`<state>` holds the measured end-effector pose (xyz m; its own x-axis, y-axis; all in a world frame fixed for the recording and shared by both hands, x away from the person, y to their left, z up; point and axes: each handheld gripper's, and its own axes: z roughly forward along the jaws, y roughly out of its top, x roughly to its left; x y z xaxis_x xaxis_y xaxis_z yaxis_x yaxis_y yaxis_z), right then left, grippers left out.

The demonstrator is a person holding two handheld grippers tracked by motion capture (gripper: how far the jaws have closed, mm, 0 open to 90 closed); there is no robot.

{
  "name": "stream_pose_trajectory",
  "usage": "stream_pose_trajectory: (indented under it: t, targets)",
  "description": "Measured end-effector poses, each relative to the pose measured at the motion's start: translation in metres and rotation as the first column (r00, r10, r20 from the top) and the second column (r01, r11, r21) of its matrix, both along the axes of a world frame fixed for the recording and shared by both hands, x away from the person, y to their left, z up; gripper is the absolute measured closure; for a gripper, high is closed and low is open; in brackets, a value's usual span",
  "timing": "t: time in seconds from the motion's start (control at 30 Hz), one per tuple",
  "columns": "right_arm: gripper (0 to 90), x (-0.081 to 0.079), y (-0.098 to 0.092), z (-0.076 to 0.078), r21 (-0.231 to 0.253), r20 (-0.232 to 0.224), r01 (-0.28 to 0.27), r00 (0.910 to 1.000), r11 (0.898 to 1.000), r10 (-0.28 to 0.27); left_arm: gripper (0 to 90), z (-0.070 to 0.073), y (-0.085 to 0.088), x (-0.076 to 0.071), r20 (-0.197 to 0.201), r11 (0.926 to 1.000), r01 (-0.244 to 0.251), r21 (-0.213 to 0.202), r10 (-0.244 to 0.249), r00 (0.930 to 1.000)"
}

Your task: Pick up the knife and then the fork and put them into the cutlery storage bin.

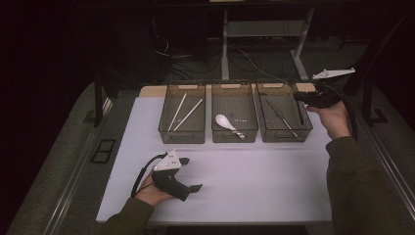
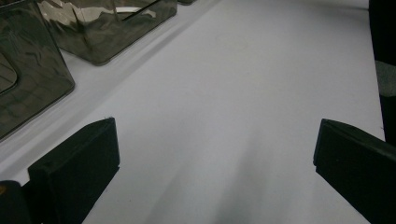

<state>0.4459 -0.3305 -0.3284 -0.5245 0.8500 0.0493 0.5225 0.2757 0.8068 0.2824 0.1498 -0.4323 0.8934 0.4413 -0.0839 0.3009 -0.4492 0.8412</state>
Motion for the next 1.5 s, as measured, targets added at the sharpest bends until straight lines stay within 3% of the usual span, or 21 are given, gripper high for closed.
stream_pose_trajectory:
  t: [0.3,0.6,0.7,1.0,1.1,1.17,1.5]
  targets:
    - [85.0,0.012,0.002,-0.026,-0.074,-0.086,0.003,0.9963,0.997,-0.010,0.0,0.000,0.000,0.000,0.000,1.0000,0.002,-0.001,-0.002,1.0000]
    - [84.9,0.018,-0.001,-0.054,-0.134,-0.195,0.021,0.9797,0.991,-0.047,0.0,0.000,0.000,0.000,0.000,1.0000,0.003,0.000,-0.003,1.0000]
    - [84.9,0.020,-0.001,-0.057,-0.131,-0.221,0.022,0.9740,0.991,-0.051,0.0,0.000,0.000,0.001,0.000,1.0000,0.002,-0.004,-0.002,1.0000]
    - [83.3,0.027,0.013,-0.061,-0.196,-0.259,0.034,0.9621,0.980,-0.085,0.0,0.000,0.000,0.000,-0.003,1.0000,0.003,-0.001,-0.003,1.0000]
    - [76.6,0.029,0.014,-0.064,-0.213,-0.277,0.039,0.9558,0.976,-0.099,0.0,0.000,0.000,0.000,-0.003,1.0000,0.004,-0.002,-0.004,1.0000]
    - [74.4,0.028,0.013,-0.066,-0.206,-0.282,0.042,0.9542,0.978,-0.101,0.0,0.000,0.000,0.000,-0.004,1.0000,0.004,-0.002,-0.004,1.0000]
    - [54.1,0.023,0.010,-0.055,-0.114,-0.244,0.030,0.9681,0.993,-0.058,0.0,-0.001,-0.001,0.000,-0.004,1.0000,0.002,-0.001,-0.002,1.0000]
